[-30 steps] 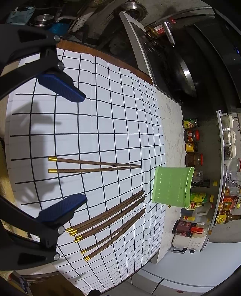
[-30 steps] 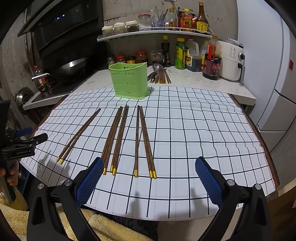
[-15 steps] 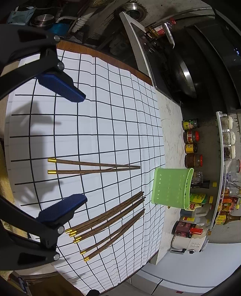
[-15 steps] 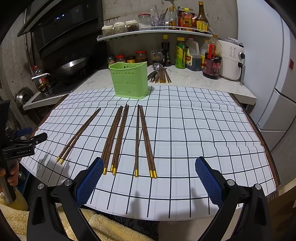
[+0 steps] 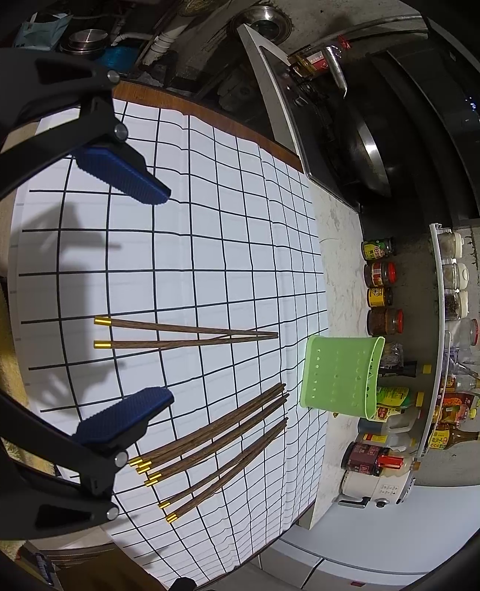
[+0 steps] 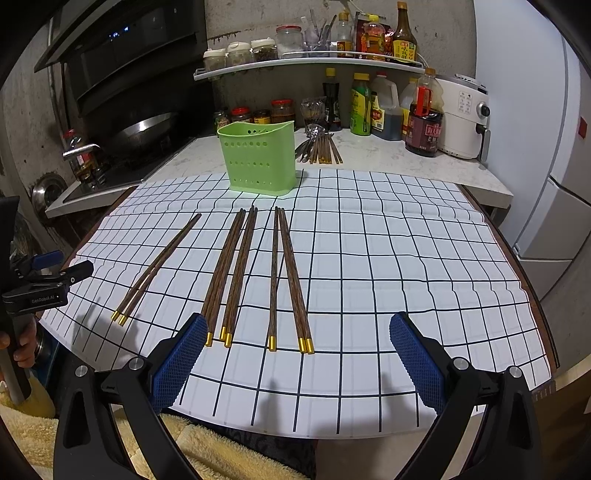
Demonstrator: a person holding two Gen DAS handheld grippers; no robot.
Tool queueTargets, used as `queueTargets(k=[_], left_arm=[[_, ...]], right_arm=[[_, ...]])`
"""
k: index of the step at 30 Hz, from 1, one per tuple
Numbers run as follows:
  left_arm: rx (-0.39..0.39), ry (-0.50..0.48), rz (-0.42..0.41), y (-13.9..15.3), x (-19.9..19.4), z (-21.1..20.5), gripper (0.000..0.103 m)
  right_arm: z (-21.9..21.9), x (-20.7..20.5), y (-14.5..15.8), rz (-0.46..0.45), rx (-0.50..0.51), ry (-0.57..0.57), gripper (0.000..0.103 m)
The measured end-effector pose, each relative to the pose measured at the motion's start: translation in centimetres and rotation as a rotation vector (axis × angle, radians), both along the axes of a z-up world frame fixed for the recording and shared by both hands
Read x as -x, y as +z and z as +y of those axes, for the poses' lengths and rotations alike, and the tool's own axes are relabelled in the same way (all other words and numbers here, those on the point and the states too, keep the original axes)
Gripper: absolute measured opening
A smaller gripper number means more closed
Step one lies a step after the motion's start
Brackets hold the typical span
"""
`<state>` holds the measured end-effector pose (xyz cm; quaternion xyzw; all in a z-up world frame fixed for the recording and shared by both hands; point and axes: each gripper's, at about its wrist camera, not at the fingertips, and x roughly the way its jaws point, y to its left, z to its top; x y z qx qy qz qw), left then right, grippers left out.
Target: Organize utensils
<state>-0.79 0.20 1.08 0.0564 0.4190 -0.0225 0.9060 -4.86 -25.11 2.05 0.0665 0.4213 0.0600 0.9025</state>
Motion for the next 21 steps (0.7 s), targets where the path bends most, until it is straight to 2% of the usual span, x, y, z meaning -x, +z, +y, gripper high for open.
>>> queueTargets(k=[21], left_arm=[[-0.001, 0.004, 0.001, 0.06, -0.03, 0.00, 0.097]], right_arm=[[0.06, -0.01, -0.16, 0.003, -0.002, 0.000, 0.097]])
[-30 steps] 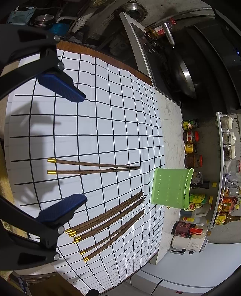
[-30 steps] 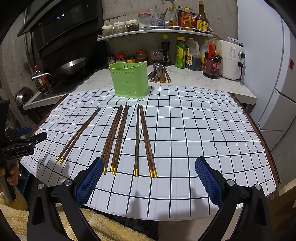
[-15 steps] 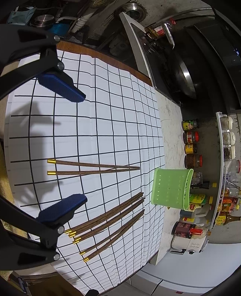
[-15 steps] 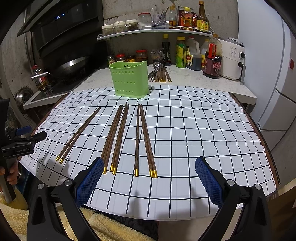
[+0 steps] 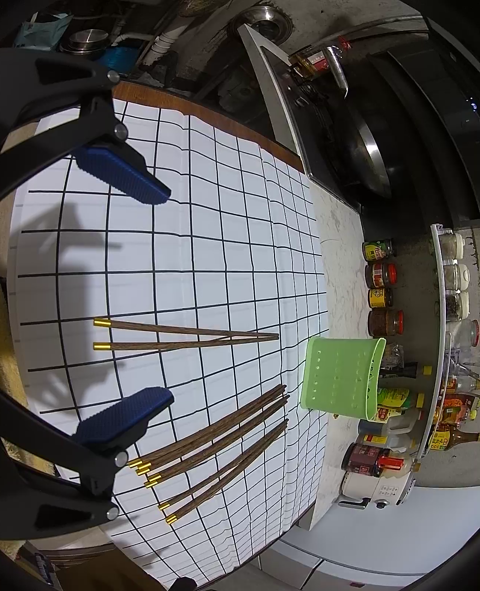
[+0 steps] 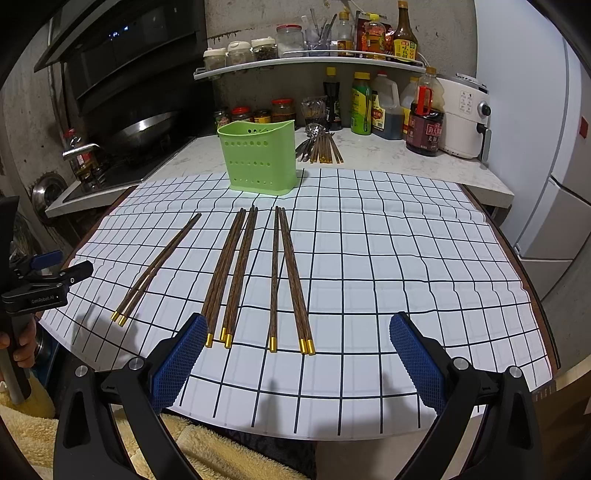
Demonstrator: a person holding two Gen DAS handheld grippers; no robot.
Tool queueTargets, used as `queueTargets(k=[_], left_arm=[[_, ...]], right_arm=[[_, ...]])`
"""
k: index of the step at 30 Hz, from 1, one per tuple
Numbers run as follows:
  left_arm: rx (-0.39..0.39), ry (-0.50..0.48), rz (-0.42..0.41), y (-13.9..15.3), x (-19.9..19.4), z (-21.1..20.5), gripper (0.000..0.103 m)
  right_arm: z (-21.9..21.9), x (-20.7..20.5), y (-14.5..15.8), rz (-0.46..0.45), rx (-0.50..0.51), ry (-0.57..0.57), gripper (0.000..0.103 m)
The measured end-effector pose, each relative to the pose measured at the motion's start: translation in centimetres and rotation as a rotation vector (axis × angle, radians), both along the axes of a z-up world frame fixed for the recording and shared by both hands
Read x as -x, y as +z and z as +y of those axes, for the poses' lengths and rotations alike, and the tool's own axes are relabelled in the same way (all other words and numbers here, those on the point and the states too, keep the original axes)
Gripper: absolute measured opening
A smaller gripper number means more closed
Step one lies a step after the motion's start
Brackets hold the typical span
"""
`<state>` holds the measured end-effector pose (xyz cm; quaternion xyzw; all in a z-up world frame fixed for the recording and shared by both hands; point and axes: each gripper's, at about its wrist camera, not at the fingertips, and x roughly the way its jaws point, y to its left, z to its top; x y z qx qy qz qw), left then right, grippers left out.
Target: Organize utensils
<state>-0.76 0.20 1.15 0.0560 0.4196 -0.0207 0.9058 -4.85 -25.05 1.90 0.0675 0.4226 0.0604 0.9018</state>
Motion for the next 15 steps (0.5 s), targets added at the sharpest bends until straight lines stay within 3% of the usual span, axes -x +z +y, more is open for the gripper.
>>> queueTargets(k=[8, 15], left_arm=[[0.011, 0.020, 0.035, -1.6, -1.0, 1.0, 0.097], [0.011, 0.021, 0.092, -4.7, -1.7, 1.9, 0.097]], right_arm=[[-0.1, -0.6, -1.4, -0.008, 0.000, -0.002, 0.097], [-0.7, -1.4, -3.5, -0.016, -0.013, -0.026, 0.097]])
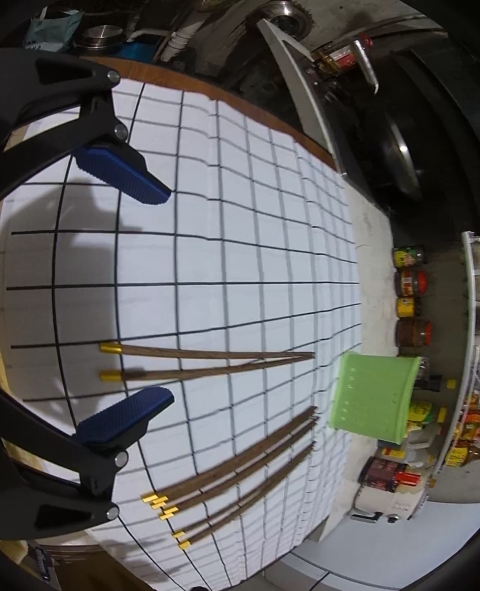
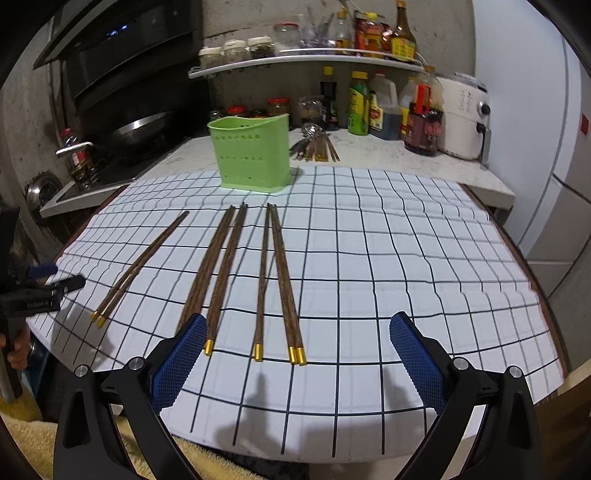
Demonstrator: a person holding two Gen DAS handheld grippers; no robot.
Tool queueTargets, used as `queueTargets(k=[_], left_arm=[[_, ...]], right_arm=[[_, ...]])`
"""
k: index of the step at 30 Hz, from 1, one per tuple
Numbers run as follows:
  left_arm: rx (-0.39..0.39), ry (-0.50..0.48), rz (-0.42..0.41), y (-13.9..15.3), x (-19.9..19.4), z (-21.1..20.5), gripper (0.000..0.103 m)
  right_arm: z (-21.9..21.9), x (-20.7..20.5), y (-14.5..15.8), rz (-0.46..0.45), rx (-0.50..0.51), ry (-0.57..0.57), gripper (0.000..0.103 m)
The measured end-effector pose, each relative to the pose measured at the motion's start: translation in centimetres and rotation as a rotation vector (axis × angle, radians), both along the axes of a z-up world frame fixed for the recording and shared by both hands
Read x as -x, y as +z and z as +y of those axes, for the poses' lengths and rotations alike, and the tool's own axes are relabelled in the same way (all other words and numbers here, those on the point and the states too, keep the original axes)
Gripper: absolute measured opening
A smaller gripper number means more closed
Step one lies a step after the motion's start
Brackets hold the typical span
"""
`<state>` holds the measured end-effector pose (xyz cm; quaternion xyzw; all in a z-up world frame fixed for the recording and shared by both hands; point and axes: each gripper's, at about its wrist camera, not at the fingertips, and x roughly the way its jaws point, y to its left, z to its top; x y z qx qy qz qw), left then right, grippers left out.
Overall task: Organize utensils
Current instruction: 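Move the left tool to a gold-tipped chopstick while the right tool approaches another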
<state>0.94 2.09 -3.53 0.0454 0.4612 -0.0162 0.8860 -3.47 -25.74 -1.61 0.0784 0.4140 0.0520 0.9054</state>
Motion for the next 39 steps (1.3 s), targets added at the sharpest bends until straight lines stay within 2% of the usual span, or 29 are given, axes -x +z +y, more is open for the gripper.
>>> queueTargets(k=[3, 6, 12, 14, 21, 22, 23, 24, 26, 31, 34, 39], left_arm=[[-0.004, -0.020, 0.021, -1.1, 0.1, 0.1, 0.094], [0.022, -0.053, 0.051, -1.9, -0.1, 0.1, 0.089], [0.038, -0.079, 0.070, -2.8, -0.2, 0.0, 0.072], [0.045, -0.095, 0.082, -3.2, -0.3, -0.1, 0.061], [0.036, -0.159, 0.071, -3.6, 0.2, -1.1, 0.043], [0.031, -0.169, 0.068, -3.6, 0.2, -1.3, 0.039], [0.015, -0.174, 0.063, -3.6, 0.2, -1.4, 0.037], [0.001, -0.177, 0.059, -3.6, 0.3, -1.7, 0.037], [-0.010, -0.184, 0.055, -3.6, 0.3, -2.0, 0.033], [-0.010, -0.175, 0.064, -3.6, 0.2, -2.1, 0.033], [-0.007, -0.171, 0.068, -3.6, 0.3, -2.2, 0.033], [-0.016, -0.170, 0.067, -3.6, 0.1, -2.3, 0.033]], right_arm=[[-0.3, -0.3, -0.8, -0.020, -0.001, -0.004, 0.097], [-0.6, -0.8, -1.7, 0.016, -0.003, -0.014, 0.097], [-0.8, -1.4, -2.5, 0.054, -0.016, -0.030, 0.097], [-0.9, -1.3, -2.7, 0.048, -0.020, -0.029, 0.097], [-0.9, -1.5, -3.6, 0.052, -0.019, 0.008, 0.090], [-0.8, -1.5, -3.8, 0.056, -0.017, 0.015, 0.088], [-0.7, -1.4, -4.1, 0.065, -0.009, 0.027, 0.071], [-0.5, -1.4, -4.4, 0.072, -0.005, 0.032, 0.062], [-0.4, -1.3, -5.0, 0.092, -0.013, 0.049, 0.059], [0.2, -0.9, -5.5, 0.085, -0.004, 0.083, 0.050], [-0.3, -1.2, -5.4, 0.076, -0.003, 0.072, 0.041], [-0.5, -1.9, -6.1, 0.102, 0.018, 0.087, 0.038]])
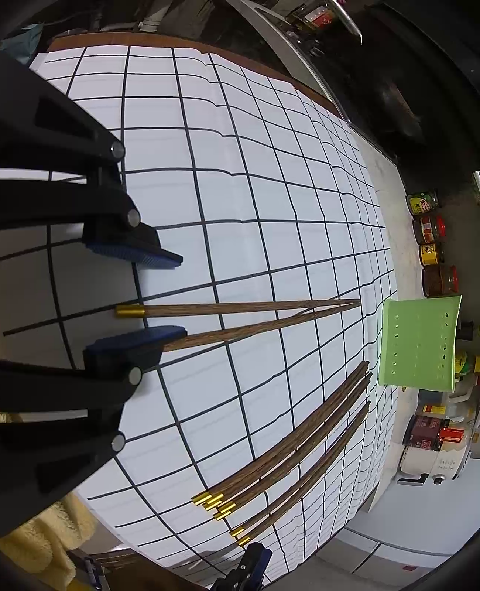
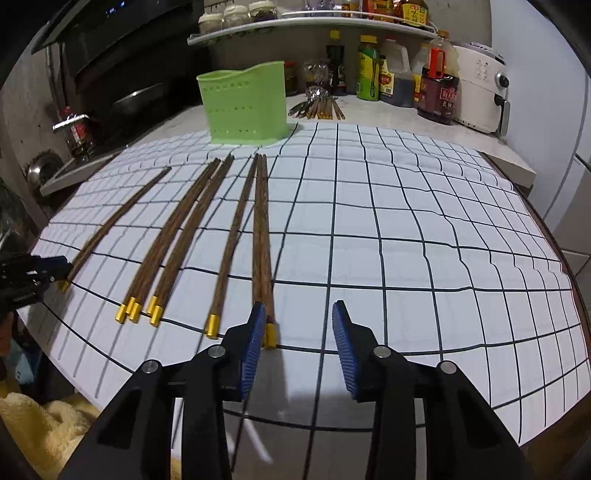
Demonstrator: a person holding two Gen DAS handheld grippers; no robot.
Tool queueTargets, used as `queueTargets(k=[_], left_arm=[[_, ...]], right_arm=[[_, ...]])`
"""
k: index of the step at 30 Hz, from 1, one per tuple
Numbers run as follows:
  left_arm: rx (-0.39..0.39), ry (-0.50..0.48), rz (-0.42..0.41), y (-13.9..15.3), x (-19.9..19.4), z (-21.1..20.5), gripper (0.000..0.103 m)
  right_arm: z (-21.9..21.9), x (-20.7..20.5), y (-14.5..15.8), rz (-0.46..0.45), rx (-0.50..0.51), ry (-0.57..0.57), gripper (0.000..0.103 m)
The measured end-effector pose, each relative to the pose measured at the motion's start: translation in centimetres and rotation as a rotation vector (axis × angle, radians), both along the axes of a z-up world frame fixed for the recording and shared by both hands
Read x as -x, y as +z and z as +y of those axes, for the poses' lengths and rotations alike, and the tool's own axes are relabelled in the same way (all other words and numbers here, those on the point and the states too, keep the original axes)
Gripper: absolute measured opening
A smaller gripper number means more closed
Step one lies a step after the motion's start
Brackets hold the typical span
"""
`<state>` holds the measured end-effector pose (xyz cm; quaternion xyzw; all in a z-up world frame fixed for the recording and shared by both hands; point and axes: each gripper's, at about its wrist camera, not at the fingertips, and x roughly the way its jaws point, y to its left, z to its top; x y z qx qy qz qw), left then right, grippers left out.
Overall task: Organize utensils
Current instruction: 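Move the left tool to a gold-tipped chopstick while the right tool approaches another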
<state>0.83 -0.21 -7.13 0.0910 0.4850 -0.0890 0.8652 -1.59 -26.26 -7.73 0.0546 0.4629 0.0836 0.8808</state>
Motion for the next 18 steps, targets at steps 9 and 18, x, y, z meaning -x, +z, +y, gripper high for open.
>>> queueTargets(k=[9, 18], left_arm=[[-0.001, 0.002, 0.005, 0.1, -0.2, 0.1, 0.033], [0.033, -0.053, -0.051, -0.2, 2.1, 0.5, 0.033]], right_arm=[[0.9, -1.0, -0.3, -0.003, 0.034, 0.047, 0.026], [0.8, 0.1, -0.8, -0.049, 0.045, 0.071, 0.019]])
